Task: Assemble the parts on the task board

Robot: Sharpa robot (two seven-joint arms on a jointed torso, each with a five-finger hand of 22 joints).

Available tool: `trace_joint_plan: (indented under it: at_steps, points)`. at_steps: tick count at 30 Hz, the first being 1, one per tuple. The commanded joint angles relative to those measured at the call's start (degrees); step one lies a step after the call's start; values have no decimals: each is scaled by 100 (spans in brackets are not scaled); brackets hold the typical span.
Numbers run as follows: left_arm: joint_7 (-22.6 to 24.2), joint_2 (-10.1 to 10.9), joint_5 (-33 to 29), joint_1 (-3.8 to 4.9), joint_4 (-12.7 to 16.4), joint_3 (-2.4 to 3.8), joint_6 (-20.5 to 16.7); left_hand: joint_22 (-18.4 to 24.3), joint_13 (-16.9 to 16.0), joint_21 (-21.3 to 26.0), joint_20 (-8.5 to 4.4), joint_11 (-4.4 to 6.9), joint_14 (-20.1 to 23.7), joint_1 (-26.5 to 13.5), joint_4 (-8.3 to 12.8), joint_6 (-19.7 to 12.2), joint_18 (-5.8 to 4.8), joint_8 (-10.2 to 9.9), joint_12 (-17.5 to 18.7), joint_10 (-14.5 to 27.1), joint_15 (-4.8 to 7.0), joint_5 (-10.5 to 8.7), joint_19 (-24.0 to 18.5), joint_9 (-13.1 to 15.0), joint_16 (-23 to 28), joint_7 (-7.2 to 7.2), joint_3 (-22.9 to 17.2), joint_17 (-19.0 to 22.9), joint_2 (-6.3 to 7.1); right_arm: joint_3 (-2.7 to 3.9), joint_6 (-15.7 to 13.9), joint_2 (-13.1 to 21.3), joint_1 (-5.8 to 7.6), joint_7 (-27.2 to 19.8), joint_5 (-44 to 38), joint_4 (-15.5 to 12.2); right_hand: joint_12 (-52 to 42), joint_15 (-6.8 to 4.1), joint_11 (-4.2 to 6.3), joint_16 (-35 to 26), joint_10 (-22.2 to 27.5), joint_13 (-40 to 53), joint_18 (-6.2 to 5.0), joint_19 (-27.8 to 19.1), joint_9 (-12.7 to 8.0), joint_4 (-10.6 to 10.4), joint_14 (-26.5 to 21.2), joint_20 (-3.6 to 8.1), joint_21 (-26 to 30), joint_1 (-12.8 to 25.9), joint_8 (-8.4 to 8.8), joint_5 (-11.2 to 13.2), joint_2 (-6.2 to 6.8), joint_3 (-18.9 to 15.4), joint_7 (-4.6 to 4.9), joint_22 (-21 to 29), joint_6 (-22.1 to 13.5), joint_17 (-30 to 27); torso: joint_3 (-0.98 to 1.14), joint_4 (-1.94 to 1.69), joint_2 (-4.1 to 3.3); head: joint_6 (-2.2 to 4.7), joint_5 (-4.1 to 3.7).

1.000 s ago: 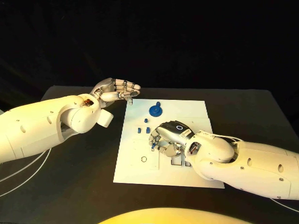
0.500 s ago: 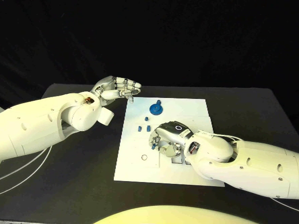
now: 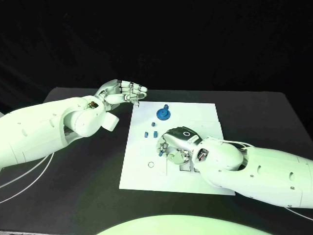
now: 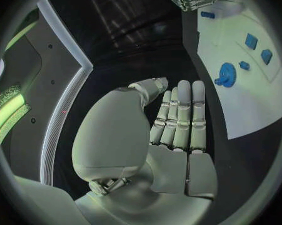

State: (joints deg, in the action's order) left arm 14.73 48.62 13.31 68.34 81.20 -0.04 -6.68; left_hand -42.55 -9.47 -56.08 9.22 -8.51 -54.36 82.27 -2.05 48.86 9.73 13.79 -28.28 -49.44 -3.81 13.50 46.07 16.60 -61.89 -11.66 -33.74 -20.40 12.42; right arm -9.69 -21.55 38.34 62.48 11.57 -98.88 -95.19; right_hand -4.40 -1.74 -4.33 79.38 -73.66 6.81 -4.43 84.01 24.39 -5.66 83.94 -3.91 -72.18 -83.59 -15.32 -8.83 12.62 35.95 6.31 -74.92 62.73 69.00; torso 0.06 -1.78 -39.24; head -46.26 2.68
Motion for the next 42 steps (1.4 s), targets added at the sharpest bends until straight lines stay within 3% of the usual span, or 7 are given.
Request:
trace_joint_plan:
  at_steps: [1, 16, 25, 29, 36, 37, 42]
  points:
    - [8, -8, 24, 3, 3, 5, 91, 3, 7, 7, 15, 10, 14, -15, 22, 19, 82, 21, 26, 33, -21, 3, -12, -9, 39, -15, 5, 9, -38, -1, -30, 3, -8, 60, -136, -23, -9, -34, 189, 5, -241, 4, 69, 80, 8, 36, 220, 29, 33, 10, -20, 12, -51, 16, 26, -351, 22, 4, 2, 4, -4, -4, 6]
    - [4, -7, 47, 3, 18, 5, 121, 2, 12, 6, 17, 6, 20, -16, 28, 16, 81, 22, 32, 54, -25, 4, -12, -12, 41, -16, 9, 8, -36, -27, 670, -153, -14, 391, -394, -34, -5, -34, 189, -2, -251, 4, 69, 78, 13, 52, 216, 30, 37, 20, -21, 8, -47, 20, 27, -350, 27, -14, -3, -4, -4, -13, -2]
    - [20, 0, 72, 3, 38, 5, 179, 0, 20, 7, 21, 2, 41, -8, 46, 20, 80, 30, 38, 84, -30, 7, -22, -15, 49, -13, 11, 9, -31, -45, 824, -241, -38, 612, -565, -85, 0, -35, 189, -7, -257, 3, 67, 75, 17, 69, 213, 30, 44, 31, -21, -1, -38, 25, 26, -347, 29, -25, -5, -3, 0, -28, 1]
    - [21, 5, 75, 3, 39, 5, 184, 0, 20, 7, 21, 2, 41, -8, 46, 20, 80, 30, 38, 84, -30, 7, -22, -15, 49, -13, 11, 9, -31, -49, 777, -244, -41, 602, -542, -79, 26, -28, 179, -35, -237, -5, 55, 54, 18, 85, 199, 27, 110, 76, -4, -1, -18, 24, 38, -309, 8, -78, -7, 4, 1, -29, 3]
    - [17, 13, 77, 3, 38, 5, 187, 0, 20, 7, 21, 2, 41, -8, 46, 20, 80, 30, 38, 84, -30, 7, -22, -15, 49, -13, 11, 9, -31, -53, 467, -185, -42, 586, -477, -66, 89, 96, 29, -18, 277, -132, 7, -58, -60, 121, 194, -60, 412, 359, 238, -55, 162, 4, 143, -144, -349, -72, -4, 6, 8, -25, 5]
    - [16, 14, 77, 3, 37, 5, 188, 0, 20, 7, 21, 2, 41, -8, 46, 20, 80, 30, 38, 84, -30, 7, -22, -15, 49, -13, 11, 9, -31, -54, 411, -174, -42, 585, -471, -69, 58, 160, -30, -151, 602, -193, -61, -204, -98, 139, 102, -100, 792, 426, 342, -65, 261, -27, 163, 80, -530, -316, -4, 6, 8, -25, 5]
    - [6, 17, 77, 3, 28, 5, 196, -1, 22, 7, 23, 0, 48, -7, 50, 19, 79, 31, 39, 94, -32, 8, -27, -16, 52, -14, 12, 9, -32, -54, 109, -107, -42, 562, -432, -115, 12, 245, -139, -421, 1132, -250, -170, -463, -129, 196, -132, -195, 1426, 496, 451, -86, 344, -167, 143, 442, -729, -831, 1, 1, 6, -6, -2]
